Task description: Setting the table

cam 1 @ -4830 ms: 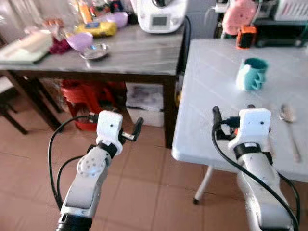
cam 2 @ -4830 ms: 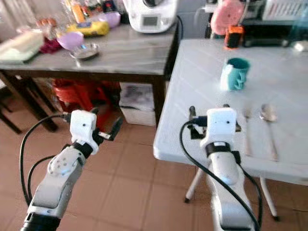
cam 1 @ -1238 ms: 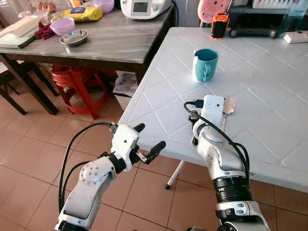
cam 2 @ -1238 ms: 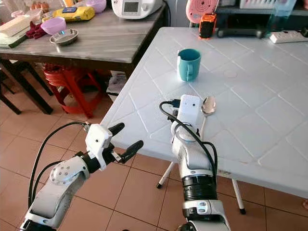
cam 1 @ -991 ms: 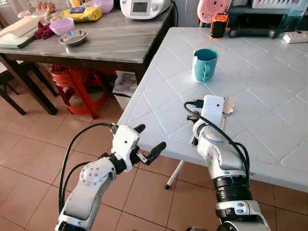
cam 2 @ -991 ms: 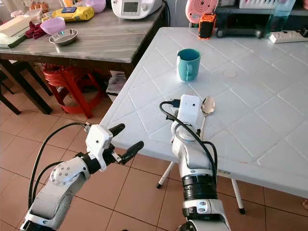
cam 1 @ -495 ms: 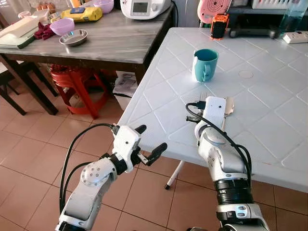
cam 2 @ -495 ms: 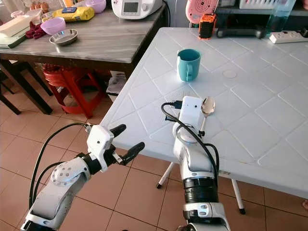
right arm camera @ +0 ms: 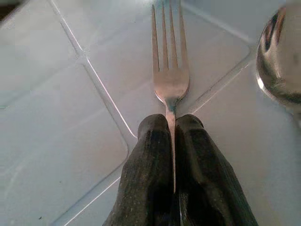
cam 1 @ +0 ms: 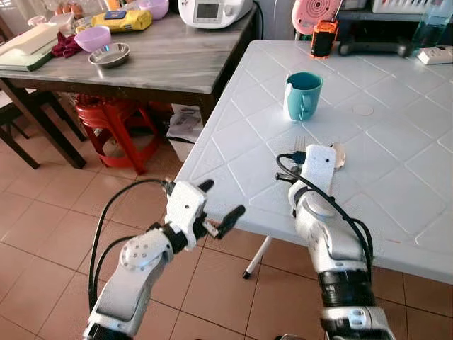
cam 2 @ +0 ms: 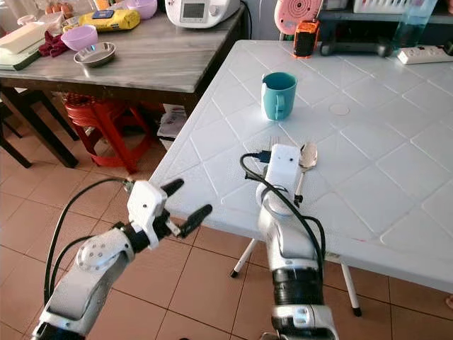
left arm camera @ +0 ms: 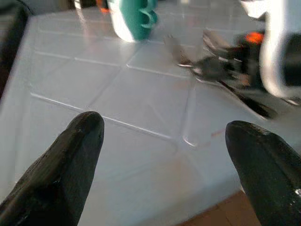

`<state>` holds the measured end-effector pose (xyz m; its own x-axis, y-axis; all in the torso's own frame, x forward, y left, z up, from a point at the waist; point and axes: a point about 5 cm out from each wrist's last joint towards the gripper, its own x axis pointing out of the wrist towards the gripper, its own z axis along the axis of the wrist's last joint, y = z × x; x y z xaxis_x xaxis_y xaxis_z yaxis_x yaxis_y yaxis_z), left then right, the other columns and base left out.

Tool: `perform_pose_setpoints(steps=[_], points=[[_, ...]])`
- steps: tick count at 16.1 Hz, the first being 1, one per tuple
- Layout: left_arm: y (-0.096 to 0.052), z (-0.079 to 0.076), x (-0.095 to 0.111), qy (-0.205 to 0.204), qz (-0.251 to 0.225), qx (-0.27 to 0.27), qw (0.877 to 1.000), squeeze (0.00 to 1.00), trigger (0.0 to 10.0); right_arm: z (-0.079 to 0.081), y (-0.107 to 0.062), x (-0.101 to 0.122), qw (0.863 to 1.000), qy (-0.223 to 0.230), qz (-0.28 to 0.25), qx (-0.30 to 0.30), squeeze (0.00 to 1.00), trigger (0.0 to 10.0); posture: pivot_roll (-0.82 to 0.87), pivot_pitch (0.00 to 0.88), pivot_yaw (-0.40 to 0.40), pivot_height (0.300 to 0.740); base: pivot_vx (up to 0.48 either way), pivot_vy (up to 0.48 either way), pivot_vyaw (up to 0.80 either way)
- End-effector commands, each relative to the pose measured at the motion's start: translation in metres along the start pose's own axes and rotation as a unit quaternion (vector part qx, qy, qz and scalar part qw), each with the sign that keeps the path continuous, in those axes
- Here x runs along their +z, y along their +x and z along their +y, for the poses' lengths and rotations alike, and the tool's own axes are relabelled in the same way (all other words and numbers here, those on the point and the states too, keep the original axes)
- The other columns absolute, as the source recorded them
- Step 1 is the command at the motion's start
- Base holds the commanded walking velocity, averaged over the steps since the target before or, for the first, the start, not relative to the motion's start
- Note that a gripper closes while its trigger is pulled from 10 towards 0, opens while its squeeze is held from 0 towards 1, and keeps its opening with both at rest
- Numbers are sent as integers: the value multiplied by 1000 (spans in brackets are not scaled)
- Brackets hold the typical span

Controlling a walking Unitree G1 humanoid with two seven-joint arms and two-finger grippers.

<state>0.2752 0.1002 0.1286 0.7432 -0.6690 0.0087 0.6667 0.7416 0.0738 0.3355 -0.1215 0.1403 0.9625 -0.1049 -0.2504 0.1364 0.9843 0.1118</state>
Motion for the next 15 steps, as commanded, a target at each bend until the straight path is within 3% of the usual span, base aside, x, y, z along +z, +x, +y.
perform_pose_setpoints(steps=[1,2,4,6,7,8,10,13,15], points=[[-3,9,-1,5,3,21,1000,0,10000,3,-4,6,1000,-5,-27,8,0,0,-138,118,108,740,0,0,0],[-3,10,0,9,2,27,1000,0,10000,3,-12,17,996,-27,-82,17,0,0,-139,113,106,740,0,0,0],[-2,13,0,15,0,44,999,0,10000,3,-19,25,991,-43,-125,26,0,0,-143,110,108,740,0,0,0],[2,22,4,31,-11,98,995,0,10000,-5,-32,39,977,-82,-198,13,0,706,-145,106,107,740,0,0,0],[4,25,7,34,-17,112,993,0,10000,-10,-35,42,972,-93,-216,8,0,1922,-144,104,109,740,0,0,0],[4,27,8,31,-21,119,992,0,10000,-14,-38,43,970,-100,-223,4,0,9490,-147,103,112,740,0,0,0],[5,30,8,23,-22,142,989,0,10000,-19,-41,41,968,-114,-225,1,0,10000,-149,100,114,740,0,0,0],[8,31,6,11,-24,148,989,0,10000,-22,-44,40,967,-114,-227,-1,0,10000,-152,96,113,740,0,0,0],[9,32,6,5,-24,151,988,0,10000,-23,-43,41,967,-114,-228,0,0,10000,-153,95,113,740,0,0,-769]])
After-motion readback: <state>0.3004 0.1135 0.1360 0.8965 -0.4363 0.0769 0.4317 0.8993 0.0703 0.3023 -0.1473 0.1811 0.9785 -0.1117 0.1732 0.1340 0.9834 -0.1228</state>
